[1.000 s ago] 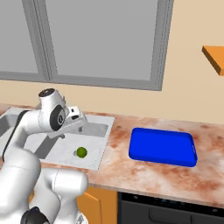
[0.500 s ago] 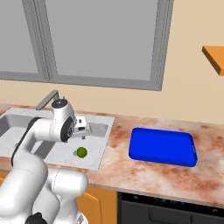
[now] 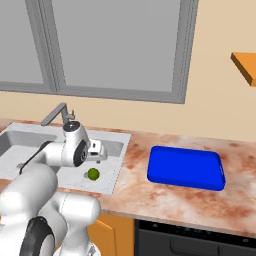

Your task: Pick up all produce items and place them in the sink. Turn on the sink faucet to wash them. Then turn the sink off and put them in the tray.

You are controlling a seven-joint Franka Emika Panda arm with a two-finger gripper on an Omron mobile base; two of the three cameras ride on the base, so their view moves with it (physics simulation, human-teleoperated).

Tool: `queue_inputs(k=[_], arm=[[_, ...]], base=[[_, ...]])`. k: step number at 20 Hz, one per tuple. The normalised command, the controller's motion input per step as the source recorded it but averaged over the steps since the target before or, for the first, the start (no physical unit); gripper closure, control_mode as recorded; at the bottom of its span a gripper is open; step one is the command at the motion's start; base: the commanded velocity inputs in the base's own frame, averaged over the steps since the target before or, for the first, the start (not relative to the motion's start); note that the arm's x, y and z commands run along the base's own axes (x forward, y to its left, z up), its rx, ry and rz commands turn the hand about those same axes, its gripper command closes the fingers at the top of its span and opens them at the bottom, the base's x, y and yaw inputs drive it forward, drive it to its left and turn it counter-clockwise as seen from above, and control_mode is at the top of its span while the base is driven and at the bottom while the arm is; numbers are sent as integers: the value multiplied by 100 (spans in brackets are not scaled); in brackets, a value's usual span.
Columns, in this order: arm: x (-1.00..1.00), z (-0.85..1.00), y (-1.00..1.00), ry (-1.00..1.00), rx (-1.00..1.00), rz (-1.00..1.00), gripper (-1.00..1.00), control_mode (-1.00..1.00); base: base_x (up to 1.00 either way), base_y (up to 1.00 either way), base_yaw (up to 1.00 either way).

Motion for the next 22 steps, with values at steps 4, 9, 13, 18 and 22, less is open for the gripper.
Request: queue_inputs(k=[4, 9, 13, 18, 22], arm=[[38, -21, 2, 5, 0, -15, -100, -100], [9, -18, 1, 7, 2, -2, -100, -100], [0, -22, 6, 6, 0, 1, -100, -100], [0, -29, 8, 1, 0, 1, -100, -100], [0, -31, 13, 0, 0, 0, -100, -100]], base=[[0, 0, 0], [0, 0, 0], [0, 0, 0], [0, 0, 0], [0, 0, 0]])
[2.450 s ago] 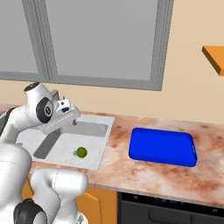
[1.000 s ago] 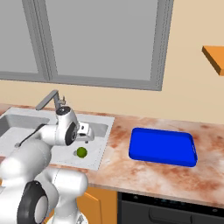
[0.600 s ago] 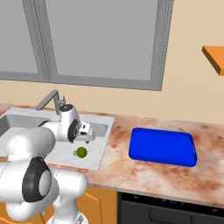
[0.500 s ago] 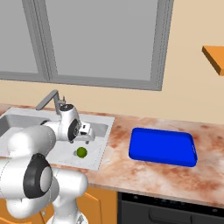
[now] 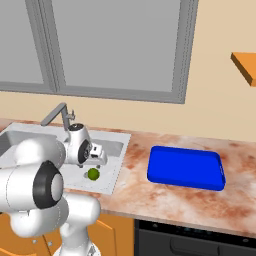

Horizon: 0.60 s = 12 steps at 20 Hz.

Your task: Pick up all produce items and place them in the sink. Turn on the sink faucet to wash them. Then turn the sink off and put them in the tray.

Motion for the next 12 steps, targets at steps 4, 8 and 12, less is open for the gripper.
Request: queue_inputs(k=[4, 8, 12], arm=[[0, -30, 13, 0, 0, 0, -100, -100], [6, -22, 3, 0, 0, 0, -100, -100], [13, -20, 0, -1, 0, 0, -100, -100]], base=[[0, 0, 0], [0, 0, 0], [0, 0, 0]])
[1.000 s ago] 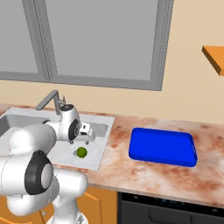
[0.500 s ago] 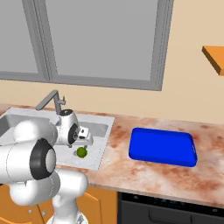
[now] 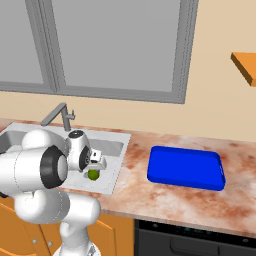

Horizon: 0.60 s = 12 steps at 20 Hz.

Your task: Pick up all produce items and place them in the sink. Turn on the sink faucet to wash them. Then turn the sink off and put them in the tray.

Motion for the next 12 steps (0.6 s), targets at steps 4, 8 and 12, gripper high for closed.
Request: queue_inputs(k=[4, 8, 12], arm=[[18, -18, 3, 0, 0, 0, -100, -100], [22, -17, 9, 0, 0, 0, -100, -100], [24, -17, 10, 0, 0, 0, -100, -100]], base=[[0, 0, 0], [0, 0, 0], [0, 0, 0]])
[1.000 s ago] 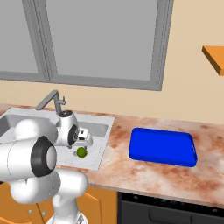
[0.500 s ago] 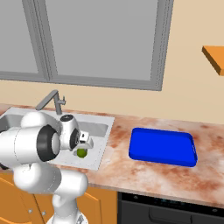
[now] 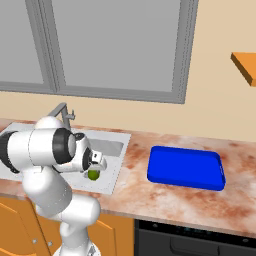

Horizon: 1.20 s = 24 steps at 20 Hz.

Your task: Pick up all produce items and place them in the sink. Turn on the sink faucet to wash them. Then turn the sink off and put them in the tray.

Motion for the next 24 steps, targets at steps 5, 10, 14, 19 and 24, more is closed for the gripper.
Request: queue_inputs(k=[5, 10, 14, 19, 24], arm=[[15, -27, 2, -2, 0, 0, -100, -100], [8, -30, 0, -3, 0, 0, -100, -100], [1, -25, 0, -3, 0, 0, -100, -100], [1, -20, 0, -5, 0, 0, -100, -100], [4, -25, 0, -3, 0, 0, 100, -100]], base=[[0, 0, 0], [0, 0, 0], [0, 0, 0], [0, 0, 0], [0, 0, 0]])
